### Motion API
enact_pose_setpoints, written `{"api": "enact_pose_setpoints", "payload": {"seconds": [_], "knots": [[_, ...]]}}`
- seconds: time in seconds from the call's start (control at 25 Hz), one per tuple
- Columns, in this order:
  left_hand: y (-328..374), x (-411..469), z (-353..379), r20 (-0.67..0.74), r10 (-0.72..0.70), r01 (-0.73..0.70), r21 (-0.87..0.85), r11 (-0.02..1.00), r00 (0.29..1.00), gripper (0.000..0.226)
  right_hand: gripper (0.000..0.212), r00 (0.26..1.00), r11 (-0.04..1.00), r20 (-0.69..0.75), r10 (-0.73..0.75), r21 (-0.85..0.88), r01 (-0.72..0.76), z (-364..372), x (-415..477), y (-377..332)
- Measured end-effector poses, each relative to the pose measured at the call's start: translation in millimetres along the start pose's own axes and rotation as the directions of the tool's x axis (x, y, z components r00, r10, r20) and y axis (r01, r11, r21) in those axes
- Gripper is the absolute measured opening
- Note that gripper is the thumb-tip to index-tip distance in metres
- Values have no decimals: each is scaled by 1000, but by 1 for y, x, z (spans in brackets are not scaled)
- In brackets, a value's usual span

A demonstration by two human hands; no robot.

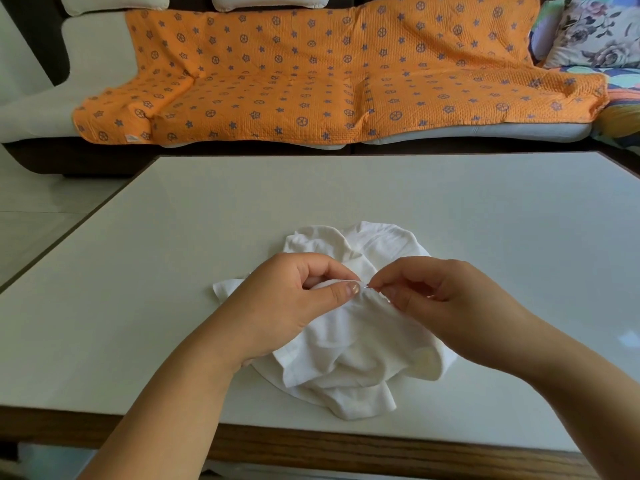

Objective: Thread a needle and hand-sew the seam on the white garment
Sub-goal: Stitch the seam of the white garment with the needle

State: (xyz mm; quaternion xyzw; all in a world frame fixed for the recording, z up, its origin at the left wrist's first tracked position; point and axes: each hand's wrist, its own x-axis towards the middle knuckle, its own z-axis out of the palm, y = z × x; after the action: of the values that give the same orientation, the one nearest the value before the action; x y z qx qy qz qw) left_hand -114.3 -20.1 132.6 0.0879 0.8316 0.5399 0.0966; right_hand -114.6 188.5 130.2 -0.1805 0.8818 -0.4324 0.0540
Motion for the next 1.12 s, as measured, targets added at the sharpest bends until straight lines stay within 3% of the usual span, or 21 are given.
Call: {"api": "enact_pose_setpoints", "payload": {"seconds": [0.84, 1.12], "knots": [[-1, 1, -1, 19, -13, 14, -31, 999, 1000, 7, 25, 1000, 997, 14, 28, 68, -28, 2, 1, 2], [1, 0, 0, 33, -15, 19, -110, 994, 999, 5, 18, 1000, 994, 8, 16, 109, -17, 3, 2, 3]]}}
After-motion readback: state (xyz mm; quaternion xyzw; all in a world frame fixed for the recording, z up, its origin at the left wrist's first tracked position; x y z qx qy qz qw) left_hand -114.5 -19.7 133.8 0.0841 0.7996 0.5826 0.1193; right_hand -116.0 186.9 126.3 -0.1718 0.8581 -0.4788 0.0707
